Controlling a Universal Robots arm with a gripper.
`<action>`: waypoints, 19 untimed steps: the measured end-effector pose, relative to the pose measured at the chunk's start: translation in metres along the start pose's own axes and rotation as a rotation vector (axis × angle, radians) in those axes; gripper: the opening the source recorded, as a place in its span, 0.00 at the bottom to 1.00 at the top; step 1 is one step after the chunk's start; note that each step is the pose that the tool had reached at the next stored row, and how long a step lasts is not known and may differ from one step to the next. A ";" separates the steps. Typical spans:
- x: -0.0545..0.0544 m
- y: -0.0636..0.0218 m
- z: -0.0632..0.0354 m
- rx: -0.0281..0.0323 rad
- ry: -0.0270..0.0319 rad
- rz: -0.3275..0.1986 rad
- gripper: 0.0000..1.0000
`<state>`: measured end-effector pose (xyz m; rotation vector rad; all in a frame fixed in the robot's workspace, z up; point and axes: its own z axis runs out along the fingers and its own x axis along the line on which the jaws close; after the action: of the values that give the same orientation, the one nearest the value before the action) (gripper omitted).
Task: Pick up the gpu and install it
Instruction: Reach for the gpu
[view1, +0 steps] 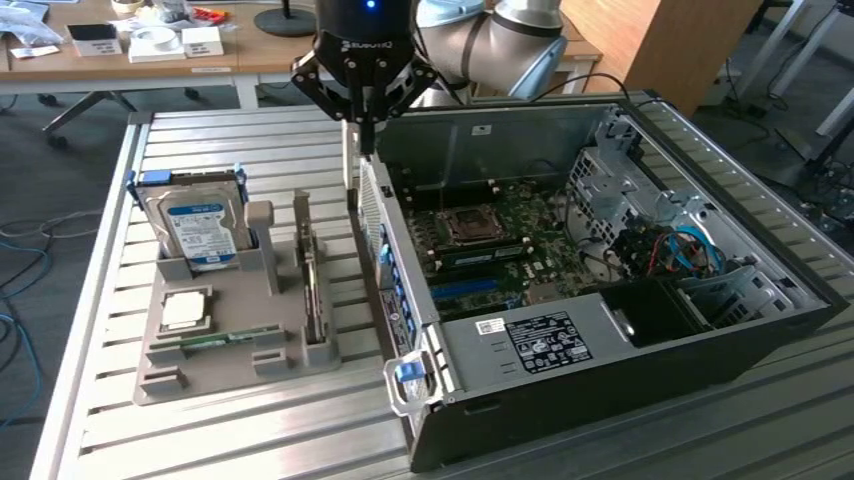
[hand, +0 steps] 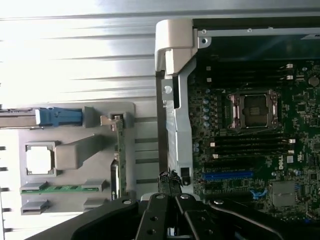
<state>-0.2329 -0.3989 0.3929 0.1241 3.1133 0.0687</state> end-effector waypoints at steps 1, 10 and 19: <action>0.003 -0.0002 -0.0001 0.0000 0.0000 0.000 0.11; 0.028 -0.0022 -0.0007 0.0000 0.0000 0.001 0.11; 0.050 -0.0039 -0.0012 0.0001 0.0000 0.002 0.11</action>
<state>-0.2827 -0.3988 0.3928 0.1266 3.1132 0.0687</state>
